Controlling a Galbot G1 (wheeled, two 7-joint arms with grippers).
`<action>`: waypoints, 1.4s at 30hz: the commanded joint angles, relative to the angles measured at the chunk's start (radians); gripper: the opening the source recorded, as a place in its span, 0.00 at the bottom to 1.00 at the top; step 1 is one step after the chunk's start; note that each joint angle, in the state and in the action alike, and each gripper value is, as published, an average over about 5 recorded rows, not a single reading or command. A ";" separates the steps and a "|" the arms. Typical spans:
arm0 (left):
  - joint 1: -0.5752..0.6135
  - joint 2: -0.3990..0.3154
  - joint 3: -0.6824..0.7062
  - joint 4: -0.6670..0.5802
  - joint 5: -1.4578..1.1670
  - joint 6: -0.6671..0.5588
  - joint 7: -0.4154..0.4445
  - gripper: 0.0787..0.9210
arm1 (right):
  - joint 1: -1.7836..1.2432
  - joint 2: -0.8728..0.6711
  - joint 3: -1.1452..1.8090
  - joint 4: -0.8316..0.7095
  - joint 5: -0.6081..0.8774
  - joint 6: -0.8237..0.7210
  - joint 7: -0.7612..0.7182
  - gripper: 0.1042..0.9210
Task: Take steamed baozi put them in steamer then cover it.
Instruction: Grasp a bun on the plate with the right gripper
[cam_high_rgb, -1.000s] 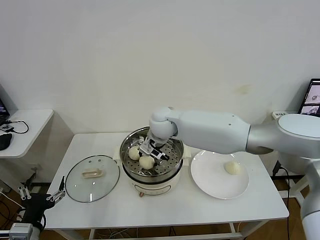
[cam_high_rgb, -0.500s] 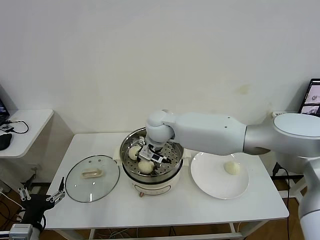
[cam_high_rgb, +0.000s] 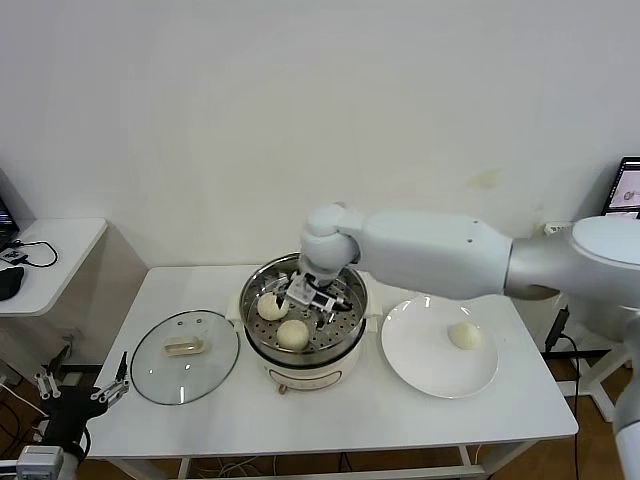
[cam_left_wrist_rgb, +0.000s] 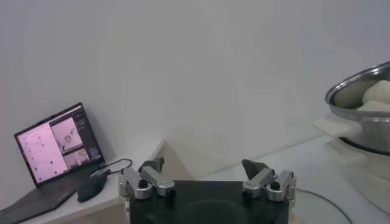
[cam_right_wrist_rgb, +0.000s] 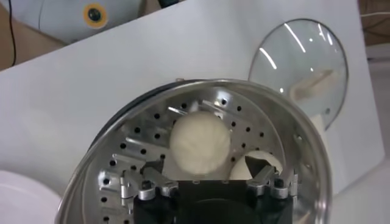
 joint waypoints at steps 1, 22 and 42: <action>-0.003 0.005 0.003 -0.001 0.001 0.002 0.000 0.88 | 0.059 -0.132 0.050 0.021 0.093 -0.126 -0.035 0.88; -0.016 0.034 0.041 -0.001 0.021 0.004 0.004 0.88 | -0.259 -0.724 0.268 0.102 -0.061 -0.266 -0.052 0.88; 0.002 0.028 0.042 -0.002 0.042 0.006 0.004 0.88 | -0.686 -0.572 0.632 -0.173 -0.313 -0.219 -0.013 0.88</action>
